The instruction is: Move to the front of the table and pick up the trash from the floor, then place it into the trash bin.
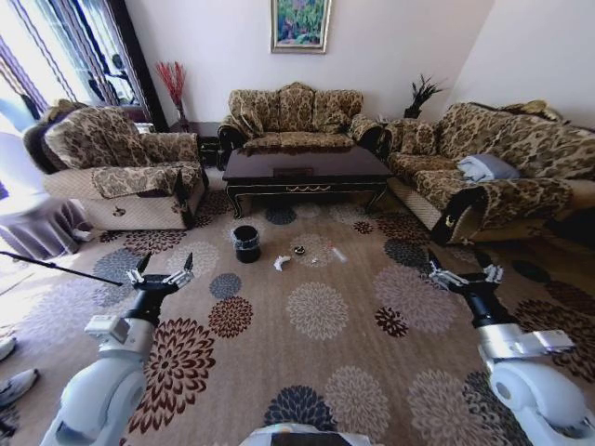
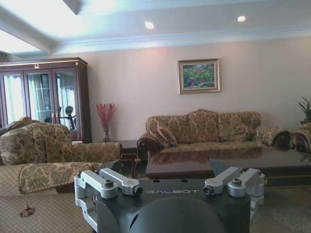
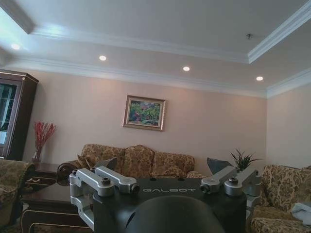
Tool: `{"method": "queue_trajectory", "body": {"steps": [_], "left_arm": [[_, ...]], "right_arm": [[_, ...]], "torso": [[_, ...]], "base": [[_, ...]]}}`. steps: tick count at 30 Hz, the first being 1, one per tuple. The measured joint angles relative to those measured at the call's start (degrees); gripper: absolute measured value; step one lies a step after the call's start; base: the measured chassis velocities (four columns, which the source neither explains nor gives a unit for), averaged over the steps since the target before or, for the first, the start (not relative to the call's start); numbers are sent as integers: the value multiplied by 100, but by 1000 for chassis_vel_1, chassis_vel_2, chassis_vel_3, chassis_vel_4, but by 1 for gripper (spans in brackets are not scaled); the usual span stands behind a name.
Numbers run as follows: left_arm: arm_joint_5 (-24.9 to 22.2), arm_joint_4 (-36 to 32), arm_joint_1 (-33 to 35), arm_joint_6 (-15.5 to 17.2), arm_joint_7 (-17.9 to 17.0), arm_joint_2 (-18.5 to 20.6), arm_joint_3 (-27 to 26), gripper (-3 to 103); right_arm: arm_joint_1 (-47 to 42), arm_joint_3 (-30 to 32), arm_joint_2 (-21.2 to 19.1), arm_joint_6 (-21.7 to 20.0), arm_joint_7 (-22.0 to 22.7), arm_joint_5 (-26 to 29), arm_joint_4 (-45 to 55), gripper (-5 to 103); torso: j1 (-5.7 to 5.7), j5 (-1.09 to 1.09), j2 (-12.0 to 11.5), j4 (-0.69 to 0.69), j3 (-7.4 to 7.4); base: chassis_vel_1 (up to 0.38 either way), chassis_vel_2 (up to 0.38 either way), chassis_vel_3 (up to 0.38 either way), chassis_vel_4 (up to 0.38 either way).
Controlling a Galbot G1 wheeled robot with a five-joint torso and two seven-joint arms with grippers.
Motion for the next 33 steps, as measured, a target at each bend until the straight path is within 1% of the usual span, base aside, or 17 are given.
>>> {"method": "queue_trajectory", "body": {"steps": [5, 10, 16, 19, 22, 24, 27, 29, 31, 33], "left_arm": [[-71, -151, -21, -2, -72, -5, -105, 100], [-59, 8, -96, -58, -25, -18, -140, 100], [-87, 152, -182, -111, 22, -196, -175, 100], [0, 178, -214, -122, -5, -306, -181, 100], [113, 193, -190, -176, -24, -413, -203, 100], [125, 192, -173, -183, -24, -422, -206, 100], [152, 187, -152, -195, -24, -432, -232, 100], [153, 183, -152, -195, -24, -435, -233, 100], [167, 170, -140, -196, -21, -447, -233, 100], [174, 167, -138, -195, -16, -449, -233, 100]], "right_arm": [[1, -70, 7, -28, 87, 73, 7, 100], [-82, -182, 35, -128, 96, 19, 37, 100], [-144, -157, 27, -159, 93, 17, 122, 100], [-173, -123, 62, -159, 95, 17, 141, 100], [-185, -124, 100, -155, 96, -2, 141, 100], [-184, -134, 114, -155, 96, -5, 143, 100], [-181, -165, 146, -152, 95, -34, 180, 100], [-180, -165, 147, -152, 96, -38, 181, 100], [-178, -164, 147, -151, 95, -45, 182, 100], [-178, -162, 147, -151, 96, -50, 183, 100]], "torso": [[0, 1, 0, -3, 0], [0, -1, 0, -3, 0], [0, -1, 0, -2, 0], [-5, -1, -11, -4, -6], [-50, -1, -112, -3, -54], [-62, -1, -141, -3, -71], [-120, 0, -271, -4, -146], [-131, -1, -296, -4, -160], [-175, 0, -398, -4, -217], [-193, 0, -436, -3, -237]], "base": [[0, 0, 0, 0], [0, 0, 0, 0], [0, 0, 0, 0], [0, 0, 0, 0], [0, 0, 0, 0], [0, 0, 0, 0], [0, 0, 0, 0], [0, 0, 0, 0], [0, 0, 0, 0], [0, 0, 0, 0]]}}
